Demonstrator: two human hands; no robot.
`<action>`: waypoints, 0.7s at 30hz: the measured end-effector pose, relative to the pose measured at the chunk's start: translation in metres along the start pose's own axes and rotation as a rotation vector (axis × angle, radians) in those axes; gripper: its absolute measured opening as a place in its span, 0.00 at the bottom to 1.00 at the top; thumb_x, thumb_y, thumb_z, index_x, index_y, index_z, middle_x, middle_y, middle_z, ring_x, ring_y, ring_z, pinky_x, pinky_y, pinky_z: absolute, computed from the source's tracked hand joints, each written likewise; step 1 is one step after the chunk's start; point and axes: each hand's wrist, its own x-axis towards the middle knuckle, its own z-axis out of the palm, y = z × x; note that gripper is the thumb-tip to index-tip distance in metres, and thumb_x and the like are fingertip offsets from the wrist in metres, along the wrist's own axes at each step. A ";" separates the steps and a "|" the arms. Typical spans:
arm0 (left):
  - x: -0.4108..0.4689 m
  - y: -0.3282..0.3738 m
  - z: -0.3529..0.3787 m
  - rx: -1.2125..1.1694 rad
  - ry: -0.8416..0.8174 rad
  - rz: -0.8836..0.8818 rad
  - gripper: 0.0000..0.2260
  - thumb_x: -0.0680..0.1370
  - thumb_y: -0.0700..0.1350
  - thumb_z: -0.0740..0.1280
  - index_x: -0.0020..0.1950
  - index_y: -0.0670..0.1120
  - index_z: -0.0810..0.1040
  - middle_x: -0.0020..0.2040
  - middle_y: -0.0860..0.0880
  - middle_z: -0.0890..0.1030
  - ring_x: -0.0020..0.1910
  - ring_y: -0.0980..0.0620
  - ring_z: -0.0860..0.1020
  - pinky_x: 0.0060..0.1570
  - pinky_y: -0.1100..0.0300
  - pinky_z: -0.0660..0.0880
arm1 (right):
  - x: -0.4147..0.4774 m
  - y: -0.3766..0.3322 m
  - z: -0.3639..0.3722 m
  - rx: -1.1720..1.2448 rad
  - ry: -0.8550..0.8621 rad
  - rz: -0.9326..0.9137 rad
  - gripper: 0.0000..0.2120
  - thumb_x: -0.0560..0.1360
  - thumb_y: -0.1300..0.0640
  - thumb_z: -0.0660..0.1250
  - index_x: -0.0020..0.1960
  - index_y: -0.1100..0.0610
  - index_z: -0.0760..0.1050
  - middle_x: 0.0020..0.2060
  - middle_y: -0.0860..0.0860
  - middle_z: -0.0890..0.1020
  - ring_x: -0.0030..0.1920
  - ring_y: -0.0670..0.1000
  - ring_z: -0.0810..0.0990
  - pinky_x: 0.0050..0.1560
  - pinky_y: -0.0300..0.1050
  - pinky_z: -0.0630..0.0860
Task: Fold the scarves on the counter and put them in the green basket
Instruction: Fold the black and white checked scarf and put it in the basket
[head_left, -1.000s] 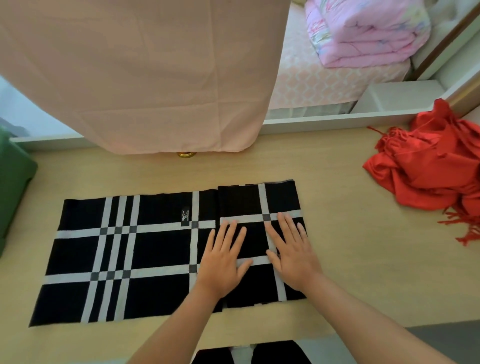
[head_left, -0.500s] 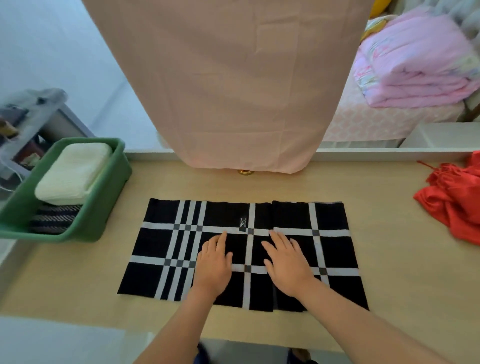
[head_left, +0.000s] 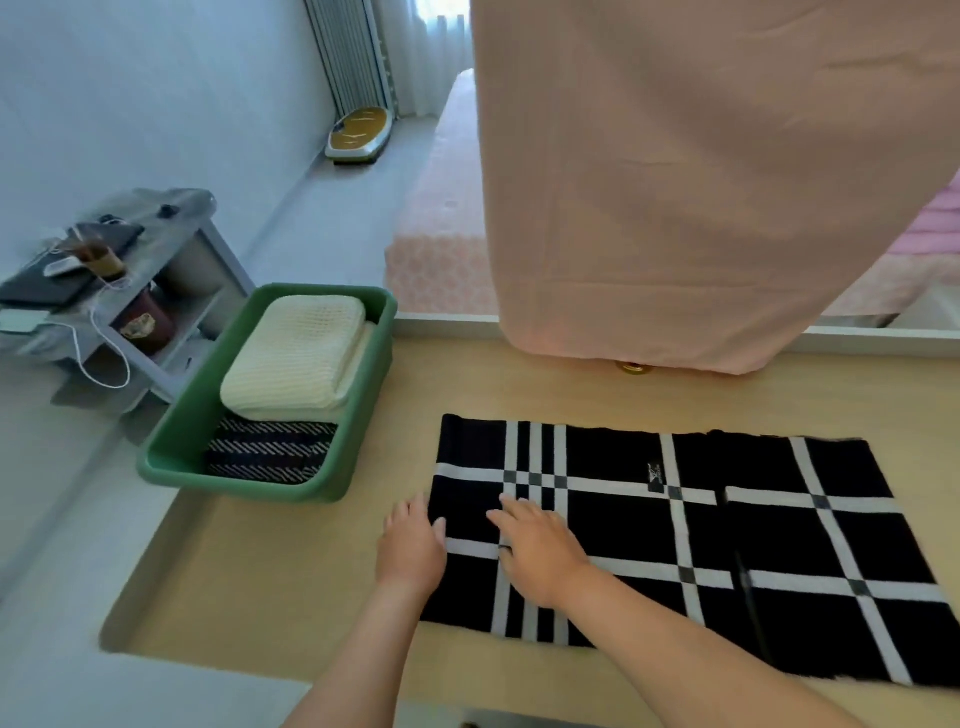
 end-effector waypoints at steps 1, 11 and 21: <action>0.011 -0.004 -0.004 -0.001 -0.012 0.007 0.19 0.83 0.50 0.58 0.71 0.44 0.67 0.66 0.45 0.72 0.64 0.45 0.71 0.62 0.52 0.70 | 0.009 -0.006 0.001 -0.005 0.002 0.015 0.27 0.82 0.55 0.57 0.80 0.51 0.56 0.80 0.52 0.54 0.79 0.53 0.52 0.77 0.52 0.53; 0.064 0.008 -0.014 -0.155 -0.224 -0.110 0.12 0.76 0.48 0.66 0.58 0.47 0.74 0.51 0.49 0.80 0.49 0.47 0.79 0.44 0.56 0.74 | 0.037 -0.017 0.007 0.002 0.023 0.123 0.25 0.79 0.53 0.62 0.76 0.48 0.66 0.76 0.50 0.62 0.76 0.53 0.58 0.75 0.51 0.59; 0.069 0.066 -0.033 -0.698 -0.592 -0.003 0.30 0.75 0.48 0.72 0.74 0.50 0.64 0.58 0.47 0.81 0.56 0.50 0.79 0.61 0.54 0.74 | 0.030 -0.031 -0.033 0.873 0.191 0.408 0.13 0.75 0.45 0.70 0.59 0.43 0.76 0.49 0.40 0.80 0.51 0.41 0.79 0.51 0.41 0.78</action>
